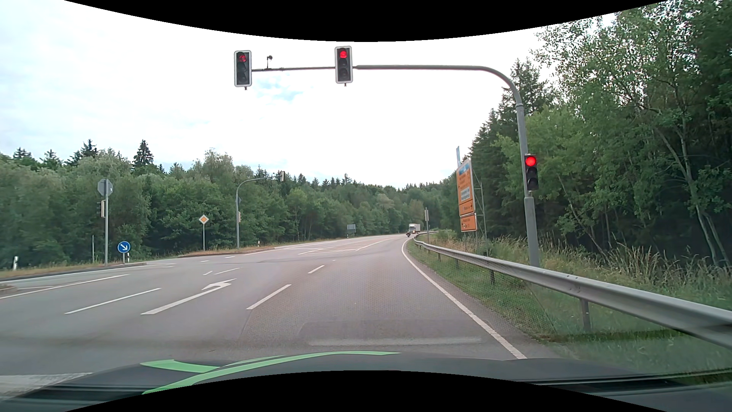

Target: Follow the waypoints while adhering to traffic rules and regulations

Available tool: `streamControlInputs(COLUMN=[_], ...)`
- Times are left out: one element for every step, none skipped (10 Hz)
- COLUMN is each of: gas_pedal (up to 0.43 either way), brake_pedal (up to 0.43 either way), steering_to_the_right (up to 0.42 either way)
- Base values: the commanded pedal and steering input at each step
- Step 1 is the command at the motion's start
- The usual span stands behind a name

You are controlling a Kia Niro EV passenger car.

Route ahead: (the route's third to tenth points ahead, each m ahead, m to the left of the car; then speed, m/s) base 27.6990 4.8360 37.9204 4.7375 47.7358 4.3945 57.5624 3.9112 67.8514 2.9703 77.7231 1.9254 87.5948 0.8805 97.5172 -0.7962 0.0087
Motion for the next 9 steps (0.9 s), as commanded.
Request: streamControlInputs(gas_pedal=[0.0,0.0,0.0,0.0,0.0,0.0,0.0,0.0,0.0], brake_pedal=[0.274,0.28,0.274,0.274,0.274,0.274,0.274,0.274,0.274], steering_to_the_right=[0.003,0.003,0.003,0.003,0.003,0.003,0.003,0.003,0.003])
